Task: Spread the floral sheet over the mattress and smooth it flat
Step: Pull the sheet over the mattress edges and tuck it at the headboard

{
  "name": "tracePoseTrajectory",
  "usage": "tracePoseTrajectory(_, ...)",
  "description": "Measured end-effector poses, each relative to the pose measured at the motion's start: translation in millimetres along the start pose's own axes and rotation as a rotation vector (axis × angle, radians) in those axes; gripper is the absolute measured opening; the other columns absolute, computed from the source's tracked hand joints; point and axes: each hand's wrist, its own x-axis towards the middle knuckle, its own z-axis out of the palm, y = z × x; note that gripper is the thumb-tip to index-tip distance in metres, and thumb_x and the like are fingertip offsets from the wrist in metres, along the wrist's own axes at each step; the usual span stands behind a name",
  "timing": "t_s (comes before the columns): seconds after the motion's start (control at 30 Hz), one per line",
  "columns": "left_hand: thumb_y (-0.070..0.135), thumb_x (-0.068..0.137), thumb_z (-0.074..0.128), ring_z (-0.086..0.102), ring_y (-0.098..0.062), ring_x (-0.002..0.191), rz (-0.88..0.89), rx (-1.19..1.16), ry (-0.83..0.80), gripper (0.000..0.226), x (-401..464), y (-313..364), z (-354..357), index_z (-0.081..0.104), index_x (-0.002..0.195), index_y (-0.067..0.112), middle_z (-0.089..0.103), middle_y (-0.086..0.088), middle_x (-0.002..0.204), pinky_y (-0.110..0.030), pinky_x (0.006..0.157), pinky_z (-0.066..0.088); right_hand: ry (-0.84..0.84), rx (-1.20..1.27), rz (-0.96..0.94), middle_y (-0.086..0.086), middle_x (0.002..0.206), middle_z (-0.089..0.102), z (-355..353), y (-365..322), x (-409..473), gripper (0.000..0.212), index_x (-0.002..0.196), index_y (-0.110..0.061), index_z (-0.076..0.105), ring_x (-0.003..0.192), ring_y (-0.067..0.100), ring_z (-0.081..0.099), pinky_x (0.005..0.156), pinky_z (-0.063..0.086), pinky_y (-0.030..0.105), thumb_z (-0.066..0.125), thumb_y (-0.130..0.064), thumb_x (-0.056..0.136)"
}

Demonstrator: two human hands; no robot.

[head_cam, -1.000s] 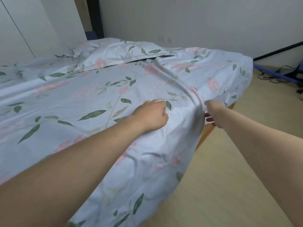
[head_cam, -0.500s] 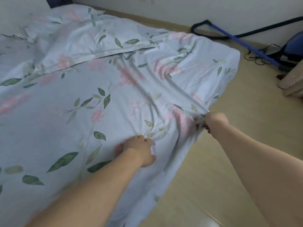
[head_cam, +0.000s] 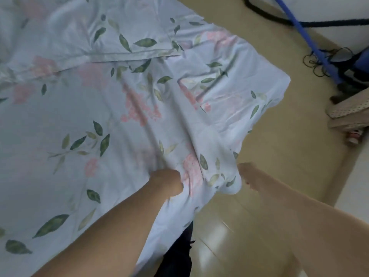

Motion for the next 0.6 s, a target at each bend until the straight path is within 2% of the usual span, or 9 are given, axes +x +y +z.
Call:
tracePoseTrajectory(0.03,0.035,0.097,0.038,0.053,-0.025,0.119,0.017,-0.049,0.066,0.039,11.6,8.8,-15.1,0.052,0.128,0.016,0.055,-0.005,0.132,-0.03,0.09,0.041,-0.01,0.033,0.014,0.0,0.068,0.03,-2.6,-9.1,14.9,0.032,0.069,-0.016,0.037,0.061,0.015,0.035,0.081,0.05,0.031,0.031,-0.014,0.101)
tracePoseTrajectory(0.07,0.037,0.098,0.038,0.054,-0.026,0.118,0.034,-0.077,0.132,0.038,24.7,20.1,-30.6,0.053,0.126,0.016,0.056,-0.005,0.129,-0.03,0.087,0.04,-0.01,0.104,0.01,-0.001,0.069,0.03,-8.9,-19.4,26.2,0.029,0.073,-0.016,0.04,0.063,0.016,0.036,0.089,0.05,0.036,0.031,-0.016,0.101)
tracePoseTrajectory(0.17,0.043,0.097,0.037,0.055,-0.028,0.114,0.063,-0.137,0.271,0.04,46.8,55.3,-62.4,0.054,0.121,0.015,0.058,-0.007,0.125,-0.033,0.088,0.041,0.013,0.223,0.063,0.004,0.069,0.036,-28.1,-43.6,42.0,0.023,0.084,-0.009,0.049,0.059,0.018,0.033,0.068,0.041,0.031,0.04,-0.024,0.1)
tracePoseTrajectory(0.3,0.043,0.098,0.039,0.053,-0.028,0.116,0.039,-0.138,0.261,0.045,72.9,88.4,-71.8,0.046,0.13,0.013,0.053,-0.01,0.129,-0.033,0.083,0.039,-0.048,0.3,0.079,0.005,0.078,0.043,-40.3,-69.6,85.3,0.034,0.103,-0.01,0.048,0.075,0.022,0.045,0.081,0.044,0.039,0.041,-0.043,0.098)
tracePoseTrajectory(0.37,0.041,0.097,0.04,0.05,-0.029,0.118,0.023,-0.08,0.224,0.045,82.9,96.0,-69.1,0.045,0.131,0.012,0.052,-0.011,0.13,-0.034,0.084,0.038,-0.117,0.3,0.061,0.004,0.081,0.047,-39.8,-80.0,104.0,0.037,0.096,-0.013,0.049,0.074,0.021,0.047,0.069,0.046,0.033,0.043,-0.049,0.095)
tracePoseTrajectory(0.43,0.041,0.097,0.039,0.045,-0.03,0.122,0.02,-0.069,0.148,0.047,91.7,96.8,-63.8,0.042,0.133,0.012,0.048,-0.01,0.134,-0.04,0.094,0.037,-0.093,0.254,-0.026,0.006,0.076,0.049,-37.7,-87.9,122.3,0.025,0.082,-0.014,0.048,0.061,0.021,0.046,0.053,0.042,0.028,0.048,-0.036,0.095)
tracePoseTrajectory(0.5,0.039,0.096,0.04,0.041,-0.028,0.126,0.007,-0.112,0.058,0.047,101.7,95.6,-59.3,0.04,0.135,0.013,0.044,-0.008,0.135,-0.049,0.104,0.033,-0.02,0.124,-0.136,0.013,0.081,0.055,-39.7,-88.9,141.3,0.019,0.074,-0.012,0.051,0.068,0.025,0.051,0.06,0.047,0.031,0.045,-0.014,0.092)
tracePoseTrajectory(0.53,0.037,0.095,0.04,0.04,-0.027,0.127,-0.001,-0.137,0.028,0.046,104.6,92.2,-56.8,0.04,0.135,0.013,0.044,-0.007,0.135,-0.052,0.106,0.029,-0.002,0.051,-0.182,0.014,0.084,0.057,-41.3,-86.5,142.6,0.021,0.072,-0.012,0.052,0.072,0.026,0.052,0.064,0.046,0.031,0.043,-0.009,0.09)
tracePoseTrajectory(0.6,0.032,0.094,0.039,0.04,-0.026,0.127,-0.043,-0.19,0.001,0.042,111.5,90.4,-58.1,0.042,0.132,0.013,0.045,-0.006,0.134,-0.054,0.107,0.026,-0.008,-0.049,-0.246,0.012,0.08,0.059,-53.5,-86.2,144.0,0.02,0.073,-0.012,0.054,0.071,0.026,0.052,0.061,0.041,0.028,0.041,-0.004,0.086)
